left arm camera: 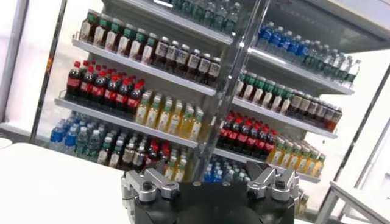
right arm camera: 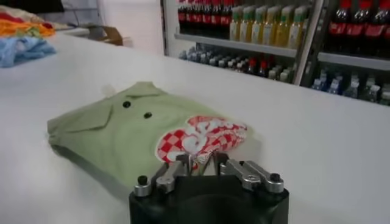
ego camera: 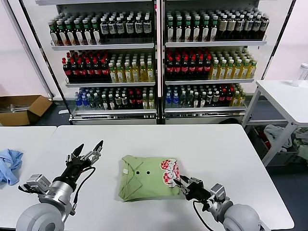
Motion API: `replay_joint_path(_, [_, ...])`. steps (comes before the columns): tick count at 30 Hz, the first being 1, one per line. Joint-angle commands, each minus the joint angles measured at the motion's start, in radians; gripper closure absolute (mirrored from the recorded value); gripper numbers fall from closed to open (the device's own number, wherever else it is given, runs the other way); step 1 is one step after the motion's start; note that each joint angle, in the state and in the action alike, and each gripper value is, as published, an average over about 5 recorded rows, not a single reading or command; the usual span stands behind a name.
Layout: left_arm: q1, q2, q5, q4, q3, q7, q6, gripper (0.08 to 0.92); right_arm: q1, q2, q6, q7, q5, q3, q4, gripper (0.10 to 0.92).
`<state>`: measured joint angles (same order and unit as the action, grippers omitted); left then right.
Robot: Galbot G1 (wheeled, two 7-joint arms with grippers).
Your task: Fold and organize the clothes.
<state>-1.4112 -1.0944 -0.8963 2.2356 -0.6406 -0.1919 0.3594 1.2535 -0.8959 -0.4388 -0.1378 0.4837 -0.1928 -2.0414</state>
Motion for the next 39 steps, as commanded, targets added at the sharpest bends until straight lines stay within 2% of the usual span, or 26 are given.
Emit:
replay_joint_path(1, [0.005,0.022,0.040,-0.033,-0.005,0.017,0.003,0.177,-0.054,-0.061,0.041,0.036,0.024,0.021,-0.017,0.635])
replay_joint_path(6, [-0.025,0.035,0.047,-0.019,0.003,0.032,0.014,0.177,-0.138,-0.140,0.043,0.059,-0.014,0.095,0.048,0.487])
replay_joint_path(14, [-0.068,0.024,0.103,-0.018,0.056,0.056,0.015,0.177,-0.273,-0.260,-0.032,0.062,-0.113,0.286,0.255,0.260])
replay_joint_path(17, [-0.075,0.027,0.104,-0.016,0.054,0.056,0.015,0.177,-0.304,-0.270,-0.080,0.075,-0.147,0.331,0.288,0.213])
replay_joint_path(23, [-0.076,0.024,0.101,-0.007,0.041,0.055,0.015,0.177,-0.341,-0.259,-0.049,0.080,-0.144,0.382,0.274,0.203])
replay_joint_path(31, [-0.080,0.018,0.097,0.013,0.028,0.053,0.015,0.177,-0.390,-0.297,0.037,0.107,-0.016,0.369,0.202,0.203])
replay_joint_path(39, [-0.083,0.013,0.098,0.017,0.026,0.053,0.015,0.177,-0.402,-0.358,-0.048,0.112,-0.147,0.469,0.367,0.203])
